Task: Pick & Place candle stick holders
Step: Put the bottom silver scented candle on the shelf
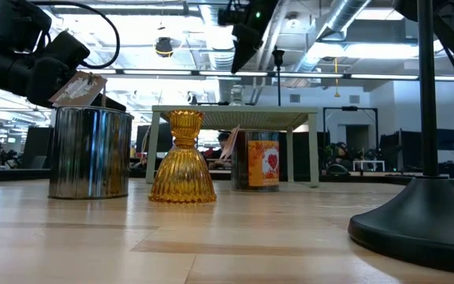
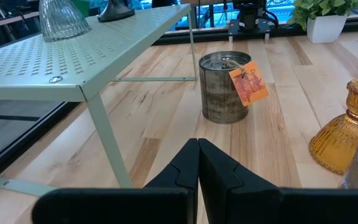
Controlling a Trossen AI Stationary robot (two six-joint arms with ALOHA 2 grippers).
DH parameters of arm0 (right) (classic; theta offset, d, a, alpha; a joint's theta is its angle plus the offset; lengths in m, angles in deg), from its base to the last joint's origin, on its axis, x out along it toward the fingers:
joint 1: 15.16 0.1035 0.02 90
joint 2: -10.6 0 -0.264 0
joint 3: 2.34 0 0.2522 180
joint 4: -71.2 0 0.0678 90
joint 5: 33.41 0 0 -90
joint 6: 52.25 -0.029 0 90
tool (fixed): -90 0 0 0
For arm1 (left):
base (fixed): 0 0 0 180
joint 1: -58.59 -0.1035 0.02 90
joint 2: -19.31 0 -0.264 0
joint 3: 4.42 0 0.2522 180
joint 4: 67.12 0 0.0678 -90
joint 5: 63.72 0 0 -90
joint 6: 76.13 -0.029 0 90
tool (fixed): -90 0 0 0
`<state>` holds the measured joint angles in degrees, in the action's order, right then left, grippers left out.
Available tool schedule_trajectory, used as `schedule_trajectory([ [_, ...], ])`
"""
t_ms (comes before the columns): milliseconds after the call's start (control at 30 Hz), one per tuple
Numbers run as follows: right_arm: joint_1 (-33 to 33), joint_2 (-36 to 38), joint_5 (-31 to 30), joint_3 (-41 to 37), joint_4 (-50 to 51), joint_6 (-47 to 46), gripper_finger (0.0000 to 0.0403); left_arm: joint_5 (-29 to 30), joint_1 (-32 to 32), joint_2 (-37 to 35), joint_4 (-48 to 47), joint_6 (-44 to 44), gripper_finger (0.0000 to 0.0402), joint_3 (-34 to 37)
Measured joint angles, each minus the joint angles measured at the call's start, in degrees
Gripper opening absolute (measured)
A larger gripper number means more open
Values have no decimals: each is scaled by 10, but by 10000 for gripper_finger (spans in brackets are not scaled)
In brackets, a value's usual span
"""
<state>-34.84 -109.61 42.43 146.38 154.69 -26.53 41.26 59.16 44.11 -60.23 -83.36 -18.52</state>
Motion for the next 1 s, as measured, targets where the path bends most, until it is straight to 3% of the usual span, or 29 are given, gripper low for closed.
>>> schedule_trajectory([
  [333, 63, 77, -3, 0, 27, -25, 52, 0, 0, 0, 0, 0, 8, 0],
  [667, 118, 158, 117, -9, 134, -93, 39, 0, 0, 0, 0, 0, 8, 0],
  [833, 153, 200, 146, -62, 128, -91, 4, 0, 0, 0, 0, 0, 8, 0],
  [1000, 177, 269, 145, -189, 67, -107, 10, 0, 0, 0, 0, 0, 8, 0],
])
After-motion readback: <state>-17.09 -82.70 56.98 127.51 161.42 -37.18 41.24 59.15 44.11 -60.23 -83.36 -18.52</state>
